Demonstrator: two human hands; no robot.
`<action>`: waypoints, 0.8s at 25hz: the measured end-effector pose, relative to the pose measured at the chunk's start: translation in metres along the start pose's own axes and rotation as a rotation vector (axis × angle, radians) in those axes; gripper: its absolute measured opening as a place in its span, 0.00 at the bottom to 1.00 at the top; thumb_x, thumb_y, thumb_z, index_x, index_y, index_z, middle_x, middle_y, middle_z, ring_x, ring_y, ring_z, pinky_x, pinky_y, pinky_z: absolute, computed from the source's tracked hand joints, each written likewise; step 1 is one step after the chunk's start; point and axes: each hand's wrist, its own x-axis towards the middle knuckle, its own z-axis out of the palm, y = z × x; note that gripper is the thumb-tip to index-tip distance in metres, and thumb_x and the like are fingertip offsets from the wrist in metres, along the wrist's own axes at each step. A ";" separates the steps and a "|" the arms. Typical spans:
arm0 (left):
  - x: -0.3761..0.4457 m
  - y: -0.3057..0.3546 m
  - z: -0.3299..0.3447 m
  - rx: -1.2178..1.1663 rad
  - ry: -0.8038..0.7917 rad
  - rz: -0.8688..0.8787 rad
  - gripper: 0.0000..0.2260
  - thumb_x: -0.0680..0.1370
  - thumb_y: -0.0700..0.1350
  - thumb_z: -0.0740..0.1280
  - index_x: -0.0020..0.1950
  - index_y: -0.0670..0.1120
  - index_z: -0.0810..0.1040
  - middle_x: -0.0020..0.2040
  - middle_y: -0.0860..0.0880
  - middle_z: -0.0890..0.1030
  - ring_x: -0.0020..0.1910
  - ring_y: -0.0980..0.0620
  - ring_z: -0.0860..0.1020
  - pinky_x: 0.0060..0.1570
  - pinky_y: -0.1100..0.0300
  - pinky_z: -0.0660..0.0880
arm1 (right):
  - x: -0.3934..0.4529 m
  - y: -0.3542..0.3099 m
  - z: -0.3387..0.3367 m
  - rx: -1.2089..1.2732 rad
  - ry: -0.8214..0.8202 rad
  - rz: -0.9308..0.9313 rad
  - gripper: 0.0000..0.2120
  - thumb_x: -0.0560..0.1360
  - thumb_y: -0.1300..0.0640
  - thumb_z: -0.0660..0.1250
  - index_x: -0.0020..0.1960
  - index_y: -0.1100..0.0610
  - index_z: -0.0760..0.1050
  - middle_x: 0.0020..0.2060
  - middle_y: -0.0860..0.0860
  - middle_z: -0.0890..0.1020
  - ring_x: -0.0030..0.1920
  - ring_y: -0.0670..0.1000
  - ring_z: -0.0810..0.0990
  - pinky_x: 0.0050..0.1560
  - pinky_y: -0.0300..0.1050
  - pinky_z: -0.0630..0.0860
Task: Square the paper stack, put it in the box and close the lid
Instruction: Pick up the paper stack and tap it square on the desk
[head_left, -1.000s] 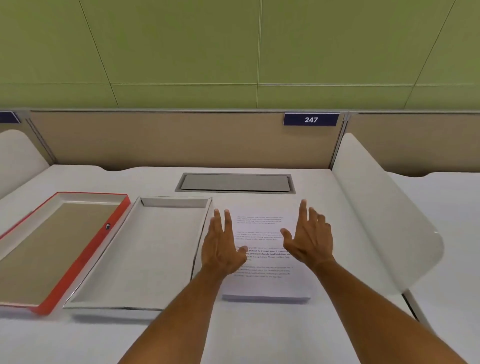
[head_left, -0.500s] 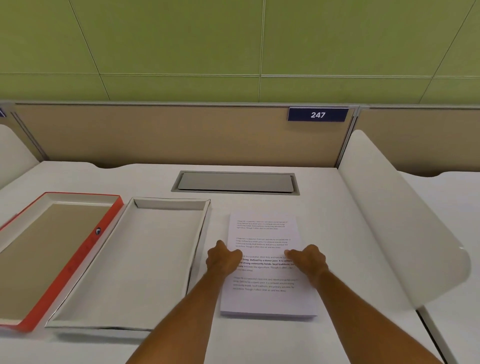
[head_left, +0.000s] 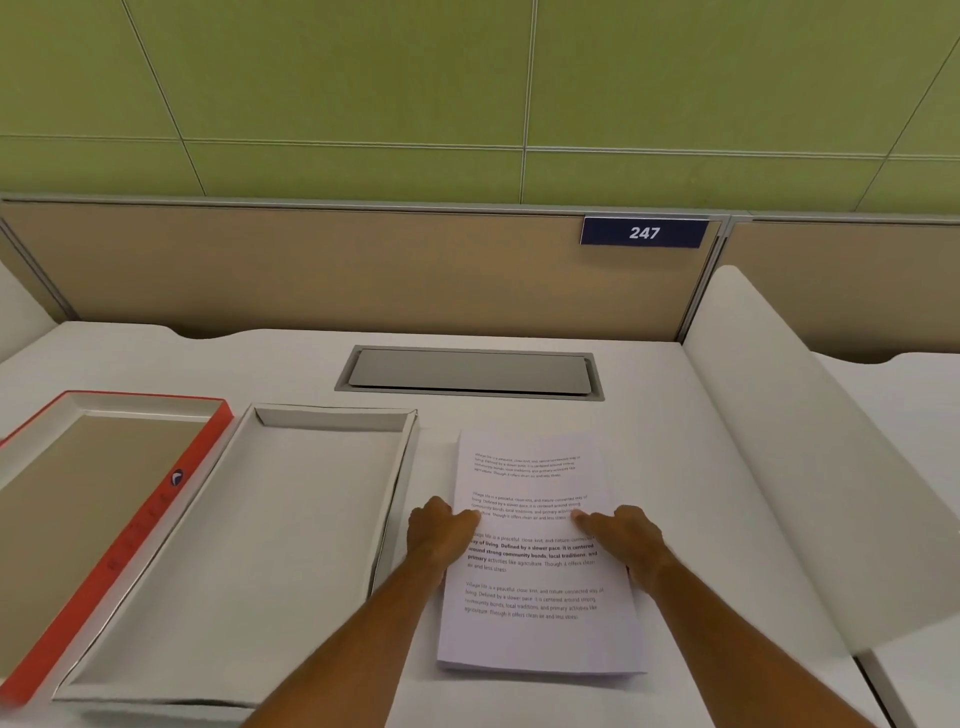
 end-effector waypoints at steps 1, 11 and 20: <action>0.001 0.001 0.000 -0.006 0.010 0.017 0.09 0.76 0.49 0.68 0.46 0.44 0.73 0.44 0.47 0.82 0.41 0.51 0.82 0.39 0.58 0.80 | 0.001 0.000 0.000 0.038 -0.001 -0.013 0.18 0.70 0.46 0.73 0.50 0.59 0.75 0.49 0.56 0.84 0.49 0.59 0.84 0.53 0.56 0.82; 0.023 -0.006 -0.020 -0.305 -0.190 -0.114 0.05 0.76 0.38 0.69 0.49 0.37 0.81 0.51 0.39 0.86 0.47 0.42 0.85 0.51 0.47 0.82 | 0.010 0.006 -0.019 0.324 -0.176 0.046 0.08 0.78 0.62 0.65 0.40 0.59 0.76 0.38 0.56 0.86 0.39 0.57 0.84 0.36 0.46 0.79; -0.007 0.047 -0.055 -0.268 -0.096 0.314 0.07 0.76 0.38 0.69 0.54 0.42 0.79 0.50 0.45 0.84 0.50 0.46 0.84 0.51 0.50 0.82 | -0.021 -0.029 -0.062 0.387 -0.116 -0.411 0.08 0.78 0.67 0.64 0.53 0.60 0.79 0.49 0.57 0.86 0.50 0.58 0.85 0.47 0.52 0.82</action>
